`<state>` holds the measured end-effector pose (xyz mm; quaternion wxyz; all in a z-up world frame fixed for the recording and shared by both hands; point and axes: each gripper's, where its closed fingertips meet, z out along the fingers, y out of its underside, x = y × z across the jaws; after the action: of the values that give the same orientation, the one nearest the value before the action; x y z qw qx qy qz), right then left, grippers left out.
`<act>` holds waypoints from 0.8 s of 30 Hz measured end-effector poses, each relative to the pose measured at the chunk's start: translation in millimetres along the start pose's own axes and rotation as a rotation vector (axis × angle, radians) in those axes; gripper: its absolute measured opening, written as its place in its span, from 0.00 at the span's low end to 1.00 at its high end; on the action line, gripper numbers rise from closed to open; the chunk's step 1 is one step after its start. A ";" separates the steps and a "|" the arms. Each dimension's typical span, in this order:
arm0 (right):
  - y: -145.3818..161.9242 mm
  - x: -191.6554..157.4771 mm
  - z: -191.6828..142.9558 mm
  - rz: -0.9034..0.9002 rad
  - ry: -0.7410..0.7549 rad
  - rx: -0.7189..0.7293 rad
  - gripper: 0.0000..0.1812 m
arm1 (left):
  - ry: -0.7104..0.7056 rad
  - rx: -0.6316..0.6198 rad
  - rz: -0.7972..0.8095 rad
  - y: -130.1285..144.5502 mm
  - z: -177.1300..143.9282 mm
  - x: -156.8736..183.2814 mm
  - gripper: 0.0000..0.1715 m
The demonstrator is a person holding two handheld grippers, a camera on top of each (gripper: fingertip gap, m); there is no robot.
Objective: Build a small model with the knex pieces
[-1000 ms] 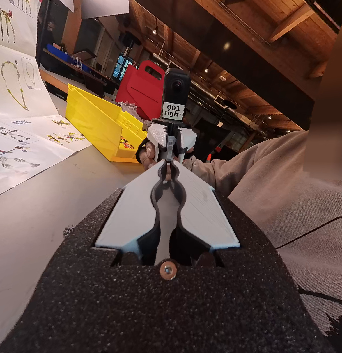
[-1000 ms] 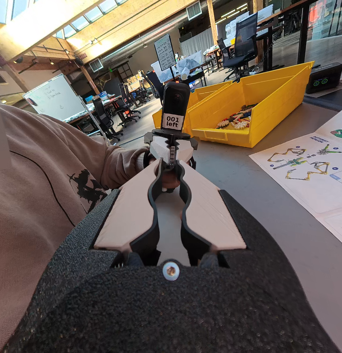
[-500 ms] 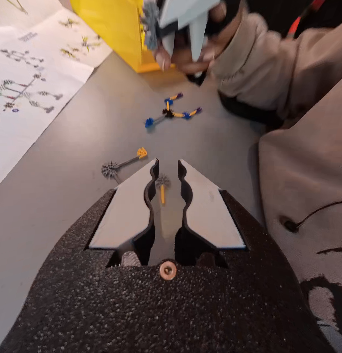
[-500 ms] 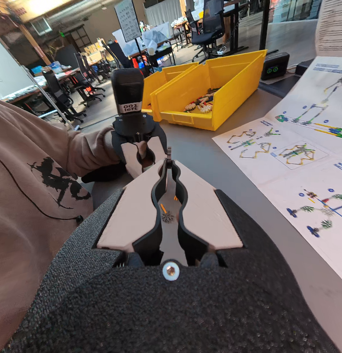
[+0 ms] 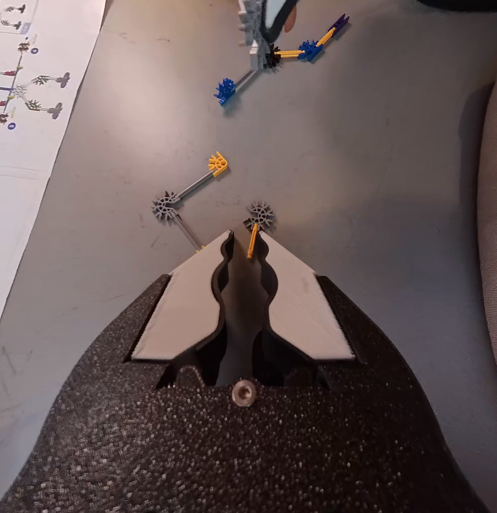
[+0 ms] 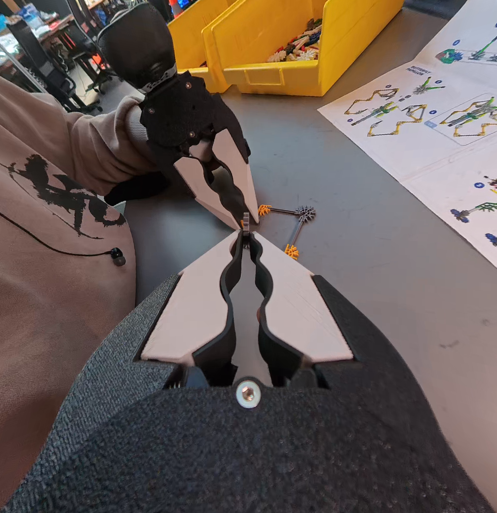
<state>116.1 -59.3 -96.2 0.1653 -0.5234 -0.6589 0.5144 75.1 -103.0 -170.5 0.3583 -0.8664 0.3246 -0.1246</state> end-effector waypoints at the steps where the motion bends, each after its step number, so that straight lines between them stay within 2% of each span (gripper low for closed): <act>1: 2.1 -1.9 1.8 -0.008 -0.007 -0.010 0.01 | -0.015 -0.001 0.005 1.1 -1.1 -3.5 0.09; 6: 11.5 -4.9 8.1 -0.004 -0.029 -0.044 0.01 | -0.001 -0.018 0.029 5.3 -4.0 -1.9 0.02; 12: 17.4 -9.0 14.7 -0.006 -0.049 -0.075 0.01 | -0.013 -0.018 0.076 4.2 -2.8 -0.3 0.01; 14: 22.9 -8.6 17.6 -0.002 -0.053 -0.105 0.01 | -0.028 -0.009 0.149 2.7 -2.4 0.4 0.01; 19: 33.1 -19.1 17.6 0.064 -0.157 -0.155 0.01 | 0.065 0.142 0.352 -20.6 -10.2 30.2 0.01; 24: 35.4 -46.5 14.4 -0.037 -0.301 -0.159 0.01 | 0.285 0.315 0.295 -37.7 -24.2 60.5 0.01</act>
<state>142.1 -109.3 -117.4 0.0324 -0.4397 -0.7244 0.5300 127.9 -135.4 -127.8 0.4537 -0.7170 0.4711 -0.2410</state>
